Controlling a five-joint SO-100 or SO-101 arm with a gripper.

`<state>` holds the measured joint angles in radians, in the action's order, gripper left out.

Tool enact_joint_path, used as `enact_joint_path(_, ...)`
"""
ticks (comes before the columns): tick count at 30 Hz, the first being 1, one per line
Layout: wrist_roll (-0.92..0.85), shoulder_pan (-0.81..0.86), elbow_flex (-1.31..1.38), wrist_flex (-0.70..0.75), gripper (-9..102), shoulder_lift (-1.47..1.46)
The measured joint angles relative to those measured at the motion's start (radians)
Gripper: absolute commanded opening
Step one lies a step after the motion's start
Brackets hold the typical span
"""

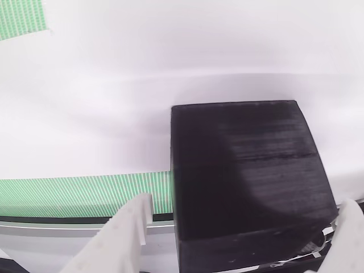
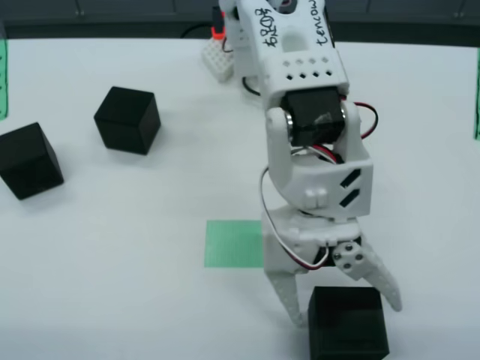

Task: Stack 3 Blocks on the chosen place.

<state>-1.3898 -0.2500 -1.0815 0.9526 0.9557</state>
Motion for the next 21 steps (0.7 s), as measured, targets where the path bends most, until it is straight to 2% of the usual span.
enact_joint_path(9, 0.061, -0.031, -0.011, 0.026, 21, 0.038)
enact_joint_path(21, 0.044, 0.011, -0.307, 0.06, 21, 0.331)
